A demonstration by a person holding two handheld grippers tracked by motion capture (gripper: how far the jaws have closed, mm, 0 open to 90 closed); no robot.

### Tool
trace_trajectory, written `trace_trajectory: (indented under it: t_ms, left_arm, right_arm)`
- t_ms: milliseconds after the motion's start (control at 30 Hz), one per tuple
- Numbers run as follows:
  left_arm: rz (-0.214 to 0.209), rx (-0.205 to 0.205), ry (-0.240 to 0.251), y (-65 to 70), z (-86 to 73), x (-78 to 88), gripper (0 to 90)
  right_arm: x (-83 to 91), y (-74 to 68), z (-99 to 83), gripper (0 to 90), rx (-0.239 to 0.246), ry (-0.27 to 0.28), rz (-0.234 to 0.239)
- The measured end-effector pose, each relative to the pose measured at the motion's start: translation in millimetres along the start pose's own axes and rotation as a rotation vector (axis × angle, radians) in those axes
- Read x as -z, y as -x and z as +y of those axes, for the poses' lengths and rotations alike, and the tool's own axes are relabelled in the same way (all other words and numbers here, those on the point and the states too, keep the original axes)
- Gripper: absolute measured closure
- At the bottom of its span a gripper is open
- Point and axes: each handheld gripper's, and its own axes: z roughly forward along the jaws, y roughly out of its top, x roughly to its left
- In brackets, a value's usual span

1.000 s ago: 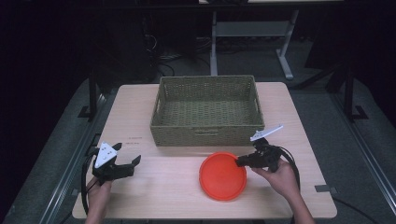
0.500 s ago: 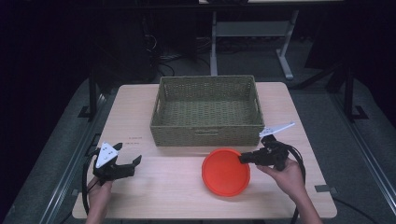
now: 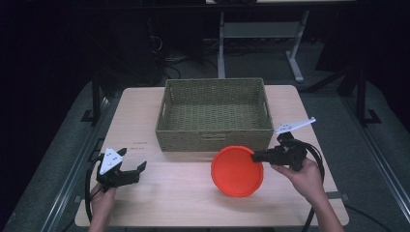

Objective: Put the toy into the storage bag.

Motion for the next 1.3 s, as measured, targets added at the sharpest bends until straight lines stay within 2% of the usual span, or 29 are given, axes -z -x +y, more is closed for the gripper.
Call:
trace_trajectory:
  t_ms: [133,267,633,1300]
  left_arm:
    - [0.003,0.006,0.002,0.3,0.1,0.7,13.0]
    - [0.004,-0.005,0.002,-0.4,0.2,1.4,13.0]
    - [0.006,0.002,0.0,-1.4,-0.4,0.9,13.0]
    - [0.006,-0.003,0.003,-2.0,-0.1,1.8,13.0]
  right_arm:
    - [5.2,-2.2,8.9,82.1,0.011,0.009,0.0]
    - [9.9,-4.9,18.4,82.1,0.028,0.009,-0.006]
    - [23.1,-10.0,44.0,82.2,0.034,0.019,-0.012]
    - [30.9,-20.1,84.0,82.1,0.073,0.016,-0.032]
